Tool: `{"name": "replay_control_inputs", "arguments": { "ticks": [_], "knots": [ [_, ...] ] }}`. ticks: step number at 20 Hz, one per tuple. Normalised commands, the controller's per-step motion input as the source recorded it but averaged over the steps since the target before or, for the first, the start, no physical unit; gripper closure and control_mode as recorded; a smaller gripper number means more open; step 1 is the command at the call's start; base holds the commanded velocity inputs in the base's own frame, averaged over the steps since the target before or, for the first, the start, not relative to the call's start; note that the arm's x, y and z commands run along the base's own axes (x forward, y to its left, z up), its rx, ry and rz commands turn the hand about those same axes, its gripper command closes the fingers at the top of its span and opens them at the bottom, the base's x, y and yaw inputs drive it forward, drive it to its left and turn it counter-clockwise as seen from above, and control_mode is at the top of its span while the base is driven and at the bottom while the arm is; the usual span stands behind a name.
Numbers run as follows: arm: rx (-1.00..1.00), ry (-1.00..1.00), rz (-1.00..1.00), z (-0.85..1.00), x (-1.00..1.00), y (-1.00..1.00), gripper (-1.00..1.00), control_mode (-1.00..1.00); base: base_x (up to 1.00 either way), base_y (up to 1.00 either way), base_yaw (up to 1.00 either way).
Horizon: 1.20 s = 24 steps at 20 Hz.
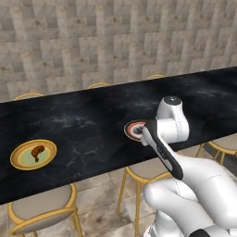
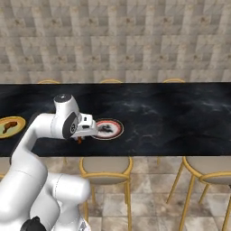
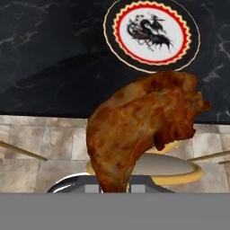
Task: Take the chicken drumsticks from the pan and place one on each plate on the dining counter.
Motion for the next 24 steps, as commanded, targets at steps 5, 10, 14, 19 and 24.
{"name": "replay_control_inputs", "arguments": {
  "ticks": [5, 10, 14, 19, 24],
  "knots": [
    [0.00, 0.00, 0.00, 0.00, 0.00, 0.00, 1.00, 1.00, 0.54, -0.18, 0.01],
    [0.00, 0.00, 0.00, 0.00, 0.00, 0.00, 1.00, 1.00, 0.52, -0.08, 0.00],
    [0.00, 0.00, 0.00, 0.00, 0.00, 0.00, 1.00, 1.00, 0.50, -0.04, 0.03],
    [0.00, 0.00, 0.00, 0.00, 0.00, 0.00, 1.00, 1.00, 0.06, 0.00, 0.00],
    [0.00, 0.00, 0.00, 0.00, 0.00, 0.00, 1.00, 1.00, 0.00, 0.00, 0.00]
  ]
}}
